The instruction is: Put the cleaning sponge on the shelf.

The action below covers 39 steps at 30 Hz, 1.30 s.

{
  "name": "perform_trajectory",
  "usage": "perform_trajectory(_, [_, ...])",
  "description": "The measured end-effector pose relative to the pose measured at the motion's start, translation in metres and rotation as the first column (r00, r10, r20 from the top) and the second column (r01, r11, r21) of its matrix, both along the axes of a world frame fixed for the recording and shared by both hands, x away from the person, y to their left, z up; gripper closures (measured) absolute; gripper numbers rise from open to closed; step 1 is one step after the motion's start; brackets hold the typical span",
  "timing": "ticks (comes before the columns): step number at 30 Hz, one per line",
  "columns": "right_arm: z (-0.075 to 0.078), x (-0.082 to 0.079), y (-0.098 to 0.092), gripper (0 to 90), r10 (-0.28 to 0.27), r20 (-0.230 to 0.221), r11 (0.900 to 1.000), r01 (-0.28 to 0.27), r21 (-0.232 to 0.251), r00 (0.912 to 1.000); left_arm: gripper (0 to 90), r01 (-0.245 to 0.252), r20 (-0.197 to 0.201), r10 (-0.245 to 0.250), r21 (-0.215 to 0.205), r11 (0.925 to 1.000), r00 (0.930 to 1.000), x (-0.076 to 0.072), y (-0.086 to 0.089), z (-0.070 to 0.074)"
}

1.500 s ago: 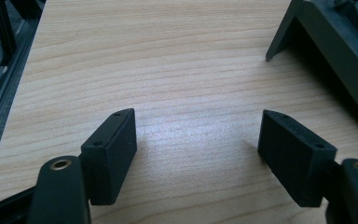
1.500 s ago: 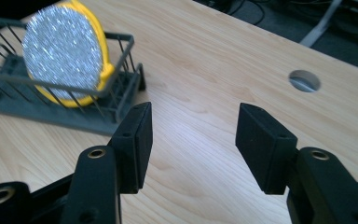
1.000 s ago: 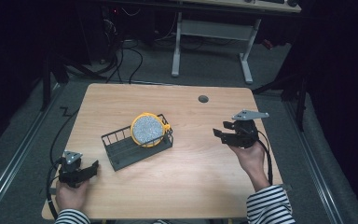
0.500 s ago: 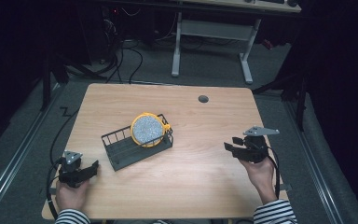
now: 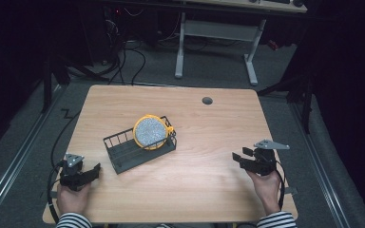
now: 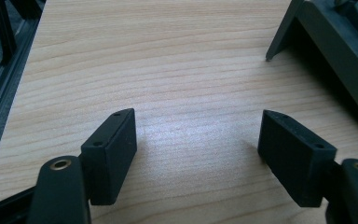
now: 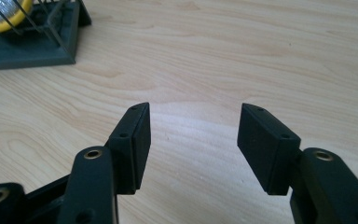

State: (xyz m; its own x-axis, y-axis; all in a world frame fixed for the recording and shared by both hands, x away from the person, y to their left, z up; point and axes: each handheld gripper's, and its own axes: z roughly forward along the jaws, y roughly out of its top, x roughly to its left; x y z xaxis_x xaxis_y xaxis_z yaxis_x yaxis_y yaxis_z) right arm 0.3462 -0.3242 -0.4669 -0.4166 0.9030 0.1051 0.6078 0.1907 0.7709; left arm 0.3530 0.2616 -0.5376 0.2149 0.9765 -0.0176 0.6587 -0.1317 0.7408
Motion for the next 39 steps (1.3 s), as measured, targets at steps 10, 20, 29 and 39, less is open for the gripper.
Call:
perform_trajectory(10, [-0.023,-0.011,-0.007,42.1,-0.032,0.001,0.999,0.032,-0.004,0.9995,28.4,0.0,0.0,0.0,0.0,1.0,1.0,0.0,0.0,0.0])
perform_trajectory(20, [-0.046,-0.013,-0.003,39.0,-0.029,-0.022,1.0,0.029,0.009,0.9994,28.4,0.0,0.0,0.0,0.0,1.0,1.0,0.0,0.0,0.0])
perform_trajectory(29, [-0.057,-0.012,0.007,38.0,-0.004,-0.033,0.999,0.003,-0.044,0.9994,28.4,0.0,0.0,0.0,0.0,1.0,1.0,0.0,0.0,0.0])
perform_trajectory(39, [-0.063,-0.015,0.016,37.6,0.0,-0.021,0.992,-0.002,-0.129,0.9998,28.4,0.0,0.0,0.0,0.001,1.0,1.0,0.0,0.0,0.0])
